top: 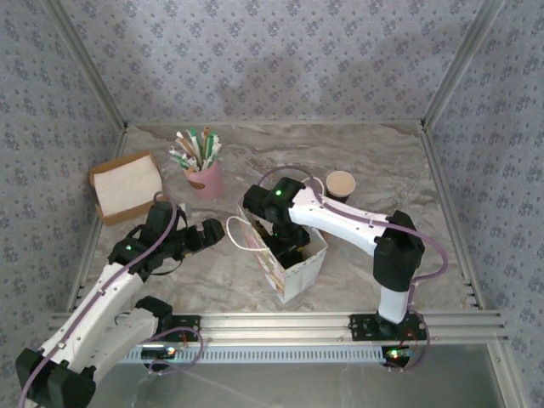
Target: Pack the takeout coffee
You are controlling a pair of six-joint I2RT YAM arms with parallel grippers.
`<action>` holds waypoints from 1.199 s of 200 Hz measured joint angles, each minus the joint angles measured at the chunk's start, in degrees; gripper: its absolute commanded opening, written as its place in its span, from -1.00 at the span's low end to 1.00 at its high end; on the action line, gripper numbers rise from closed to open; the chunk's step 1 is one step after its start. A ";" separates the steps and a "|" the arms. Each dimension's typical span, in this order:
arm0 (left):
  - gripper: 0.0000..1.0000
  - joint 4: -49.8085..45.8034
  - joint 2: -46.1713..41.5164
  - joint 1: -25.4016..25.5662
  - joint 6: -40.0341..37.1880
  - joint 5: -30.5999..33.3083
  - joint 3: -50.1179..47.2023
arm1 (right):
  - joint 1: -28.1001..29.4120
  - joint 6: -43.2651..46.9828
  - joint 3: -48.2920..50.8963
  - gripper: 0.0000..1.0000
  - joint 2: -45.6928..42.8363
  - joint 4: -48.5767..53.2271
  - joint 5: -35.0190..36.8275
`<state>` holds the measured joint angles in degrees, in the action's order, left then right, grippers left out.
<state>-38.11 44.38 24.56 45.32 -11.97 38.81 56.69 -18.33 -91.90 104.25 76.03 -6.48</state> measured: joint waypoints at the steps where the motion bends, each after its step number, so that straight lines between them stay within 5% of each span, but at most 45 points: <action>1: 0.99 0.02 0.02 0.00 0.00 0.00 0.00 | 0.00 0.00 0.00 0.31 0.00 0.02 0.00; 240: 0.99 0.68 0.72 0.00 0.00 0.00 0.02 | -0.33 0.24 0.22 0.31 -0.22 -0.02 -0.37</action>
<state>-37.43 45.10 24.56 45.32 -11.97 38.83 56.36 -18.09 -91.68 104.03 76.01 -6.85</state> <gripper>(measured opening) 0.994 0.658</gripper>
